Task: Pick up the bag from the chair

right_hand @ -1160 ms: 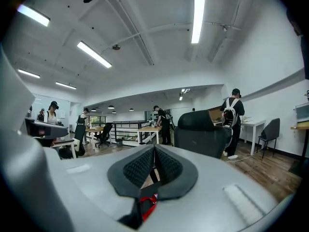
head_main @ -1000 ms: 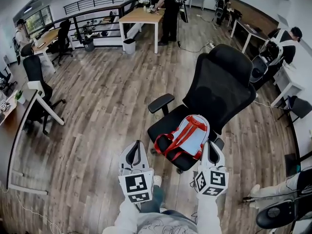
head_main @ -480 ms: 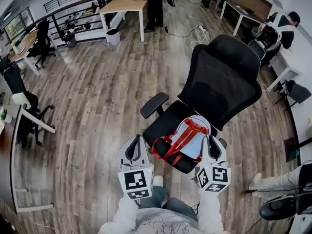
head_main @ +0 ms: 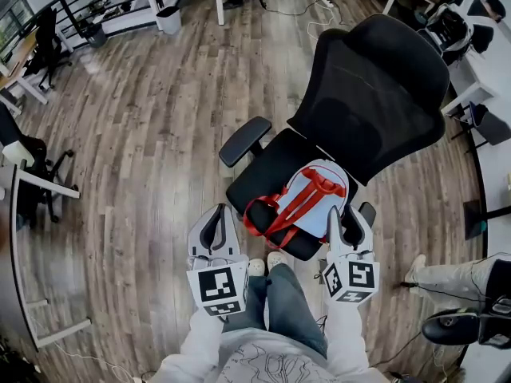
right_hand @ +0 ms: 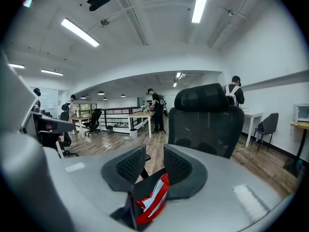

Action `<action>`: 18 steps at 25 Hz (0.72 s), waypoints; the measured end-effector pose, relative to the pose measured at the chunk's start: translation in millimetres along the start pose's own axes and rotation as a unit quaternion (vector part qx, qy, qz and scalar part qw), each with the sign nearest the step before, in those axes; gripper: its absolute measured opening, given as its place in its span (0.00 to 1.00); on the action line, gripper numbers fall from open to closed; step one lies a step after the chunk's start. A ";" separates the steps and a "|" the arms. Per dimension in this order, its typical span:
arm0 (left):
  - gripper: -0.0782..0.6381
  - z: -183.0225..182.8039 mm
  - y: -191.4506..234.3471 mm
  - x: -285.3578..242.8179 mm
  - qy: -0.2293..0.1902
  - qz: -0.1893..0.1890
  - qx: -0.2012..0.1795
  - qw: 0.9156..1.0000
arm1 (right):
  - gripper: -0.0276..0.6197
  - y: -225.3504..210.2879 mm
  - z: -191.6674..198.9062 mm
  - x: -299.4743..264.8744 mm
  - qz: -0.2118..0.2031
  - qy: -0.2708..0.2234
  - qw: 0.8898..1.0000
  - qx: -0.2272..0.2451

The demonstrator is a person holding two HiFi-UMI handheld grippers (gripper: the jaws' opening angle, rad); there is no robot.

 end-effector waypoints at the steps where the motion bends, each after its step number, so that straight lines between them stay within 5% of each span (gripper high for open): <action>1: 0.12 4.0 -0.8 -3.9 0.005 -0.001 0.000 1.000 | 0.24 -2.4 5.1 -2.5 -0.002 0.004 1.000 -0.004; 18: 0.12 72.3 -39.3 -69.1 0.050 -0.005 0.004 0.999 | 0.31 -56.6 127.4 -62.9 -0.048 0.124 0.990 -0.046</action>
Point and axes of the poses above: the fingertips, and each gripper's own axes: x backward along the fingers, y to its left, z out of its underside, the point moved 9 cm from there along x, backward along the fingers, and after that the axes turned 6 degrees about -z, right-handed, at the moved point
